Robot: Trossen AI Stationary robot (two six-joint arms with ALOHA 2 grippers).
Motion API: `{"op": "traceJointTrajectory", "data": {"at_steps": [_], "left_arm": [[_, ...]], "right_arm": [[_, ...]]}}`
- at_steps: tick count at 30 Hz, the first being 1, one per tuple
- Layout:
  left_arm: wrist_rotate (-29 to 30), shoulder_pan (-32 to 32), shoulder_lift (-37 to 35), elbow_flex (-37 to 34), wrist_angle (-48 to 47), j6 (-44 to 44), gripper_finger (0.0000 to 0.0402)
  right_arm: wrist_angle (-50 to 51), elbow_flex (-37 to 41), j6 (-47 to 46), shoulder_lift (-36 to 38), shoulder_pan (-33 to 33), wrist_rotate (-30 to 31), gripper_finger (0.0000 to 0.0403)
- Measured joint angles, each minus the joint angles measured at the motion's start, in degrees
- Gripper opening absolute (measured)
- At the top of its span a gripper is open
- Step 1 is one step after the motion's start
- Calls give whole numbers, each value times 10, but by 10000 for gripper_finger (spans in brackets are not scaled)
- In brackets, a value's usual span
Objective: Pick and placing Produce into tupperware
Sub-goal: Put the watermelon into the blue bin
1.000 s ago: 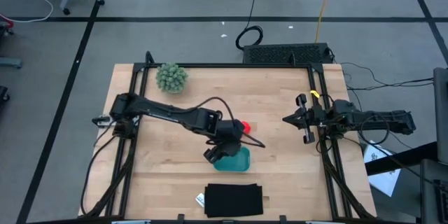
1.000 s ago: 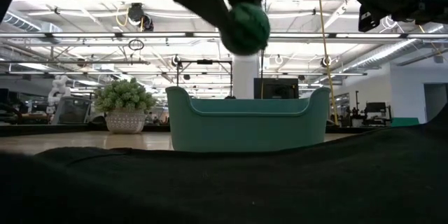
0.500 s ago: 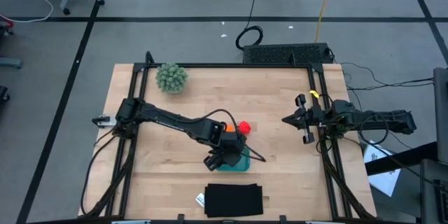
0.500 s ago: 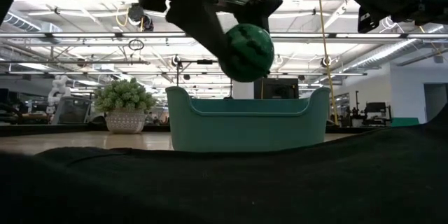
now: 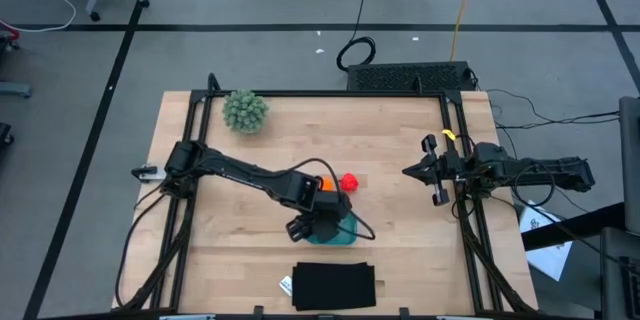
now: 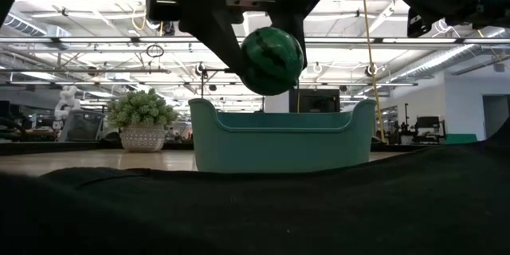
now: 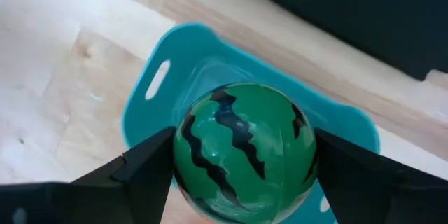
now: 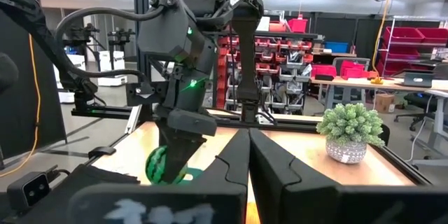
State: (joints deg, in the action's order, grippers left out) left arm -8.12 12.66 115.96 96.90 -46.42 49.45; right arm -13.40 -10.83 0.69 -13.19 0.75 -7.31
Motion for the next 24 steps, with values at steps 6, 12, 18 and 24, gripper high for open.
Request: {"op": "traceJointTrajectory", "data": {"at_steps": [6, 12, 18, 24], "left_arm": [[-8, 0, 4, 0, 2, 1, 301], [-7, -3, 26, 0, 0, 29, 301], [-9, -3, 31, 0, 1, 41, 301], [-9, -7, 31, 0, 1, 46, 301]], "right_arm": [[0, 0, 0, -5, 0, 0, 0], [1, 0, 0, -14, 0, 0, 0], [-2, 0, 0, -23, 0, 0, 0], [-1, 0, 0, -28, 0, 0, 0]]}}
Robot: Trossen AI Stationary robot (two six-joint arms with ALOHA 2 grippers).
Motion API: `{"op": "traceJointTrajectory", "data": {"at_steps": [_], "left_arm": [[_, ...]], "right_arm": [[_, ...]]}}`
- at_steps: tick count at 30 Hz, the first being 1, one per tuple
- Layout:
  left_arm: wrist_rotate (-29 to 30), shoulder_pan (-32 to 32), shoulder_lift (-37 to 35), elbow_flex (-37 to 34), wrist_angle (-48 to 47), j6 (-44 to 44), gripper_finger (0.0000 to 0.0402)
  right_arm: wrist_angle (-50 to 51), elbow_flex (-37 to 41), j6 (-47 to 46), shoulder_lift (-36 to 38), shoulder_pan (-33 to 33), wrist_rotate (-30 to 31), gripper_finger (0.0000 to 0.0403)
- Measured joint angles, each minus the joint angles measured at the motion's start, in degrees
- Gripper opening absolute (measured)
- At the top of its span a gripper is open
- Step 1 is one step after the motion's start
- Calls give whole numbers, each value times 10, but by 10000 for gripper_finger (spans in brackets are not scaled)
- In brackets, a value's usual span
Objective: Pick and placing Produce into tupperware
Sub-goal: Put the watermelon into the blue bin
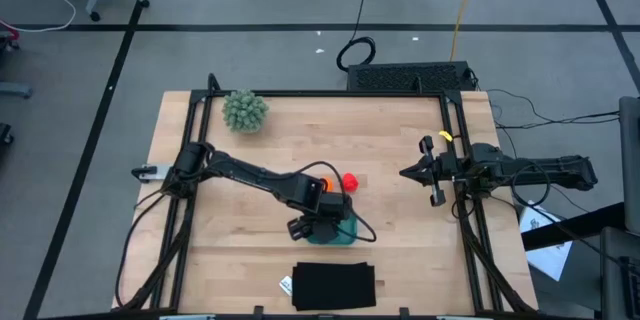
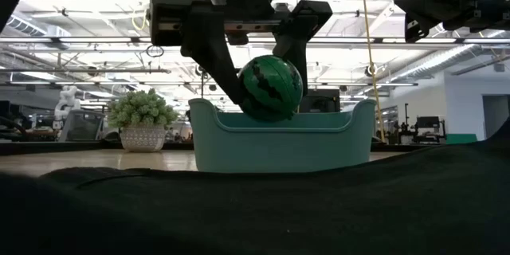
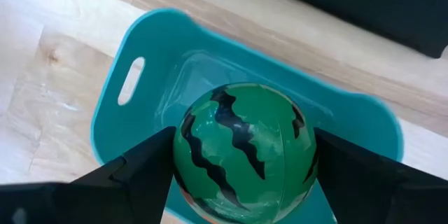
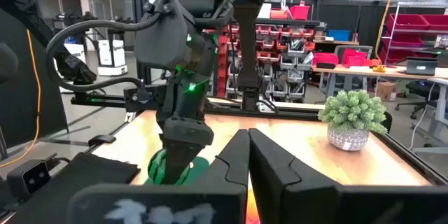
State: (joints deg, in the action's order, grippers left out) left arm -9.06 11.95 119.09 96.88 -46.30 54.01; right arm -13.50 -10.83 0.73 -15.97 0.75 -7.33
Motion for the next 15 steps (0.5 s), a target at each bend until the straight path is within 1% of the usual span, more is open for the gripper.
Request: {"op": "traceJointTrajectory", "data": {"at_steps": [6, 10, 15], "left_arm": [[-15, -2, 9, 0, -1, -12, 301], [-4, -1, 18, 0, -2, -15, 301], [-10, -2, 17, 0, -1, -17, 301]], "right_arm": [[0, 0, 0, -1, 0, 0, 0], [0, 0, 0, -1, 0, 0, 0], [0, 0, 0, -2, 0, 0, 0]]}}
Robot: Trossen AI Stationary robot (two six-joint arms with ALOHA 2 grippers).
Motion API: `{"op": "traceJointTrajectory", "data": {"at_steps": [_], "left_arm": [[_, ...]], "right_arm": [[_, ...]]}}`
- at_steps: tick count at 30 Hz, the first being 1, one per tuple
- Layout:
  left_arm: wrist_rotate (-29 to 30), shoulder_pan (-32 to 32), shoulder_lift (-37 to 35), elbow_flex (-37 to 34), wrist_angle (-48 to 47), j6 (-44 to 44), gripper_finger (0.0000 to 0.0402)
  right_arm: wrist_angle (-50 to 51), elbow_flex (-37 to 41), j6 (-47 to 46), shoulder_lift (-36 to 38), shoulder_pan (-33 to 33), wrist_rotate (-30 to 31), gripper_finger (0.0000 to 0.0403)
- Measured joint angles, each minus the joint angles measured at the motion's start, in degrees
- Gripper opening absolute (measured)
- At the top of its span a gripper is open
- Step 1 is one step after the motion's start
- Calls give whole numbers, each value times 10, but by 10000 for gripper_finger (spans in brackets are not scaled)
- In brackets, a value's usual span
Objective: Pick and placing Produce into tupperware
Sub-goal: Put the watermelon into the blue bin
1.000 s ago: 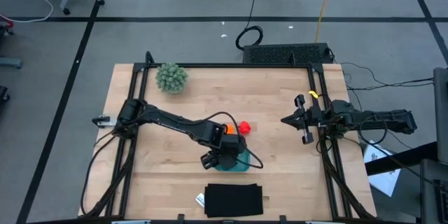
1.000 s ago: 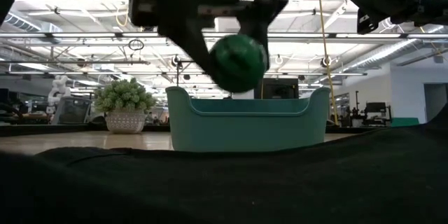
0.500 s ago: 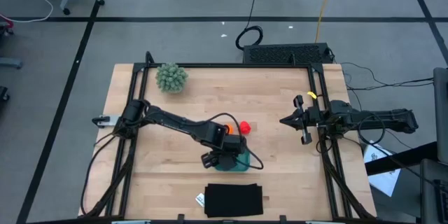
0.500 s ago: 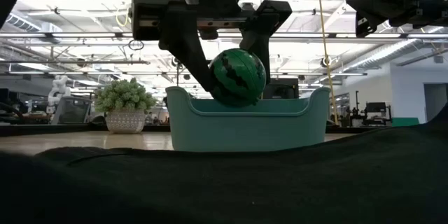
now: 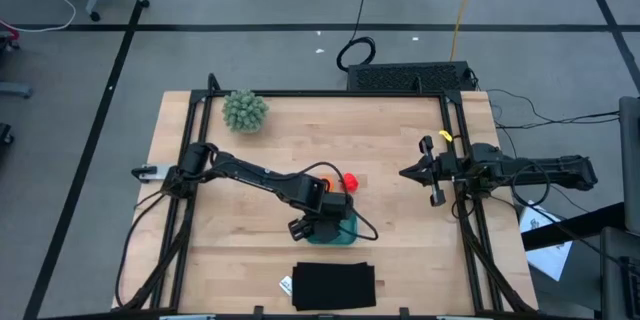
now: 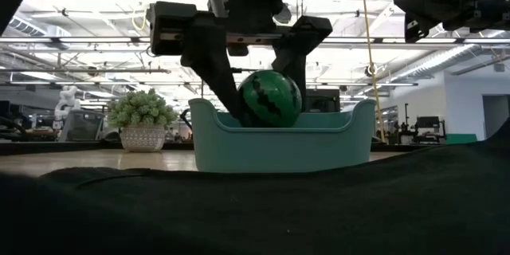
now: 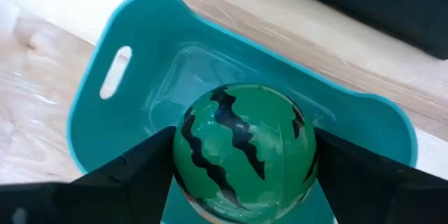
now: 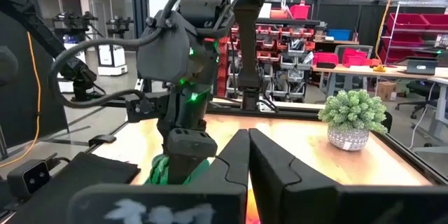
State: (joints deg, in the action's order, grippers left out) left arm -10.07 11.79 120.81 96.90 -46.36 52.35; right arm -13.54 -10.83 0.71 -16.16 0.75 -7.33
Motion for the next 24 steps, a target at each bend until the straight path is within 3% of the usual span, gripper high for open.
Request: {"op": "traceJointTrajectory", "data": {"at_steps": [12, 24], "left_arm": [[-29, -5, 0, 0, -1, -4, 301], [-5, -10, 0, 0, 3, 10, 301]], "right_arm": [[0, 0, 0, 0, 0, 0, 0], [0, 0, 0, 0, 0, 0, 0]]}}
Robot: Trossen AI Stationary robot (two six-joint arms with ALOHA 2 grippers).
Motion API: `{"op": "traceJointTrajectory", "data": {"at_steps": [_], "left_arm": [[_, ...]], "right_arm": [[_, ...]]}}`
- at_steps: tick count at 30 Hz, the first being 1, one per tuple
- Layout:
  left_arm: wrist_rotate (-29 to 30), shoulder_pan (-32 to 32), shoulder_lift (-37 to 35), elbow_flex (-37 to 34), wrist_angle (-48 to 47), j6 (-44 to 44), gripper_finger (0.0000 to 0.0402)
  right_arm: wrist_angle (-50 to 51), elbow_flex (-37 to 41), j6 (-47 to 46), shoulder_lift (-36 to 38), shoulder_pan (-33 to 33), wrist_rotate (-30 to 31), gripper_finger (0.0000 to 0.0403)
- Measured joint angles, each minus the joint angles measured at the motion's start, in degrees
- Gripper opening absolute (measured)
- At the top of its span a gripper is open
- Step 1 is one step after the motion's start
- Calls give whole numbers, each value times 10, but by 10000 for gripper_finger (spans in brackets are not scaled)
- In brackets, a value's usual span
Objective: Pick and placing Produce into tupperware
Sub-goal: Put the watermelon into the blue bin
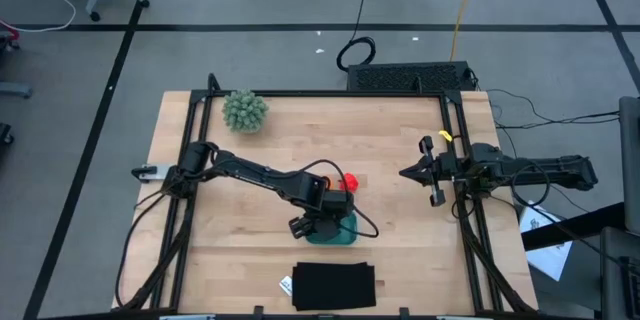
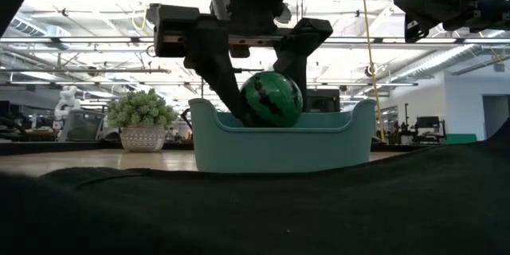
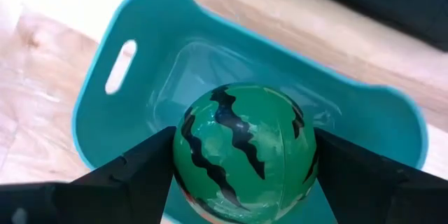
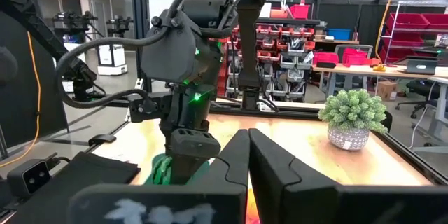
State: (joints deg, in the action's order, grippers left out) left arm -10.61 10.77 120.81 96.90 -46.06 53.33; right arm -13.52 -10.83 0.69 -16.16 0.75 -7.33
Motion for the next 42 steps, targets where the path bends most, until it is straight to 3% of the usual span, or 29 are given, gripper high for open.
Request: {"op": "traceJointTrajectory", "data": {"at_steps": [8, 20, 42], "left_arm": [[-22, 0, 0, 0, 5, -23, 301], [2, 6, 21, 0, 11, -29, 301], [-58, -6, 19, 0, 7, -66, 301]], "right_arm": [[0, 0, 0, 0, 0, 0, 0], [0, 0, 0, 0, 0, 0, 0], [0, 0, 0, 0, 0, 0, 0]]}}
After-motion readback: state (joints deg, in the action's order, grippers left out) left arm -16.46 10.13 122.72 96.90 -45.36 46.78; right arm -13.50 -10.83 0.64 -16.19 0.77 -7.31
